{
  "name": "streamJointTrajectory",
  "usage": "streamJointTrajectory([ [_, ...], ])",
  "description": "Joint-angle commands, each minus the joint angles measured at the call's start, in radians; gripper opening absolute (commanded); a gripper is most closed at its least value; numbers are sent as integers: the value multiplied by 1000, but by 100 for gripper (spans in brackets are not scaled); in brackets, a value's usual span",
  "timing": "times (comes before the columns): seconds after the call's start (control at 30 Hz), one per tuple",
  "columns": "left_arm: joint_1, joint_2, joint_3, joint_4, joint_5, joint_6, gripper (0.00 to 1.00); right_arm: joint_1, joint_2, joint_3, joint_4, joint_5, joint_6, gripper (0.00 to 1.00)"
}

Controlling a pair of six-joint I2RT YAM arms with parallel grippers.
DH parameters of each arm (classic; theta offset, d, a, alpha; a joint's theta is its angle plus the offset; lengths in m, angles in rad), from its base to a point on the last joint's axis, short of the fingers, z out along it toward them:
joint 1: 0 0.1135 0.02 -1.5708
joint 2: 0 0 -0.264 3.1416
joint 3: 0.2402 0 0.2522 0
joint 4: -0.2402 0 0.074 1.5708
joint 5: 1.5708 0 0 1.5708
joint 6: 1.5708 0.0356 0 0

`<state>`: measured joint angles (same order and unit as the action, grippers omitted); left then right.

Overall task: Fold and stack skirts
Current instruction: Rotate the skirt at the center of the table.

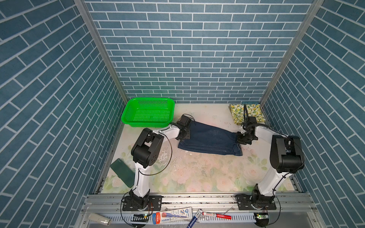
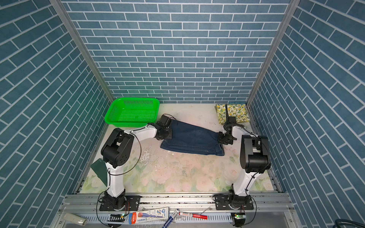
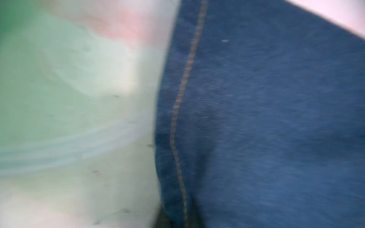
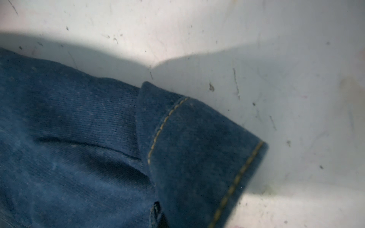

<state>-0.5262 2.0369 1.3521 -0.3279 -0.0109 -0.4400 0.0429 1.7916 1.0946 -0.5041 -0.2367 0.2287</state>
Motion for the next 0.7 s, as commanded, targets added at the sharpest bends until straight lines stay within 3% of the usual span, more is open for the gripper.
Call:
streamJointTrajectory([
  [0.0,-2,10,-45,-45,33,-21,0,6,-9,-15,0,-16,-47,0],
  [0.13,-2,-84,-167,-1,25,-43,0,24,-59,-37,-9,-17,-27,0],
  [0.2,-2,-131,-223,8,10,-48,0,35,-92,-52,-20,-1,-7,16],
  [0.33,0,-192,-327,26,1,-59,0,49,-191,-94,-68,105,33,57],
  [0.53,0,-225,-445,79,5,-79,0,88,-398,-133,-130,172,59,75],
  [0.67,4,-237,-492,107,6,-86,0,141,-435,-139,-136,125,87,82],
])
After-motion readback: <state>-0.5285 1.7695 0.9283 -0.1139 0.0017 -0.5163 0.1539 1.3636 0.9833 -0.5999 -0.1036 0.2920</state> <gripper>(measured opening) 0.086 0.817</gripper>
